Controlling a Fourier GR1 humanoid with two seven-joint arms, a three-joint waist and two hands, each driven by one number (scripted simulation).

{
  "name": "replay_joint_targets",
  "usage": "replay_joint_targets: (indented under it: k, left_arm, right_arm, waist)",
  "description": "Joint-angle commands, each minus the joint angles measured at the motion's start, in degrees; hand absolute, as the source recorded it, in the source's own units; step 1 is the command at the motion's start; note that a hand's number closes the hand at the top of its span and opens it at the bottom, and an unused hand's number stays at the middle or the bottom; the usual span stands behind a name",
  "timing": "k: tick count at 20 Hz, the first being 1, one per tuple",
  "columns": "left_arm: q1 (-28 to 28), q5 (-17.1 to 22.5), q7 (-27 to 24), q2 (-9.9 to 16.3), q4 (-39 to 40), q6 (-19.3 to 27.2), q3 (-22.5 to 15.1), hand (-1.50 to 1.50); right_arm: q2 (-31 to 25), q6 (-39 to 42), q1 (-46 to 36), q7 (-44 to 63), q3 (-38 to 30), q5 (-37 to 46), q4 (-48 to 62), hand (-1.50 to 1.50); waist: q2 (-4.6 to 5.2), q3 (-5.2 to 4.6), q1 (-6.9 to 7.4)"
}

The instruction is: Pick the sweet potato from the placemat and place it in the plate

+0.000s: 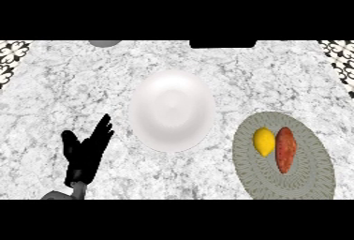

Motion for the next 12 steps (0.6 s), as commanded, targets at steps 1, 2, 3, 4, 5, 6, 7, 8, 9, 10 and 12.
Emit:
replay_joint_targets:
  k: [1,2,3,4,5,6,7,8,9,10,12]
  left_arm:
    - [-0.2,-0.9,-0.7,-1.5,2.3,-2.1,0.6,0.00]
    - [1.1,0.2,-1.7,1.1,2.3,-4.6,3.4,0.00]
    - [2.6,-0.5,0.8,-1.2,-1.6,-2.7,1.2,0.00]
    - [-2.4,-2.0,-1.5,-3.0,5.5,-3.5,2.1,0.00]
    - [2.4,-0.1,-2.2,-0.3,1.3,-4.7,2.4,0.00]
    - [3.4,-0.9,-1.7,0.4,0.3,-3.7,1.9,0.00]
    - [-2.3,-1.0,1.9,-1.2,1.4,-1.8,2.0,0.00]
    - [-0.3,-1.5,-0.3,-1.4,1.6,-2.3,1.4,0.00]
    - [3.0,-1.6,-1.9,-0.3,0.6,-3.3,1.0,0.00]
    - [-0.3,-0.6,0.5,-0.4,1.5,-3.5,2.2,0.00]
    - [1.1,-0.5,0.4,-0.7,-0.5,-3.6,1.9,0.00]
  right_arm:
    - [0.2,7.2,4.9,-8.8,-5.4,-0.9,3.6,-1.50]
    - [-1.5,7.3,5.5,-6.1,-5.0,0.4,1.8,-1.50]
    - [-2.4,8.2,6.2,-4.9,-5.5,1.0,1.5,-1.50]
    - [-2.6,7.3,4.7,-2.3,-3.8,2.8,-0.2,-1.50]
    - [-4.6,6.5,5.9,1.2,-1.1,4.1,-3.8,-1.50]
    - [-6.3,7.7,8.4,1.2,0.5,6.0,-3.1,-1.50]
    - [-9.5,9.2,8.6,4.0,1.5,7.0,-4.5,-1.50]
    - [-10.5,10.1,8.4,6.3,3.7,8.4,-6.0,-1.50]
    - [-12.9,11.8,9.6,7.4,5.5,10.4,-5.3,-1.50]
    - [-15.2,13.5,9.9,9.9,5.9,10.6,-7.6,-1.50]
    - [-15.2,13.9,11.8,11.6,8.0,12.5,-10.4,-1.50]
  waist:
    - [0.06,-0.05,0.52]
    - [0.04,-0.07,0.65]
    - [0.01,-0.07,0.74]
    - [0.08,-0.09,0.59]
    - [-0.02,-0.13,0.76]
    - [-0.06,-0.14,0.76]
    - [0.00,-0.17,0.09]
    - [0.02,-0.21,0.55]
    - [0.00,-0.24,1.28]
    - [0.02,-0.27,0.49]
    - [-0.09,-0.19,0.55]
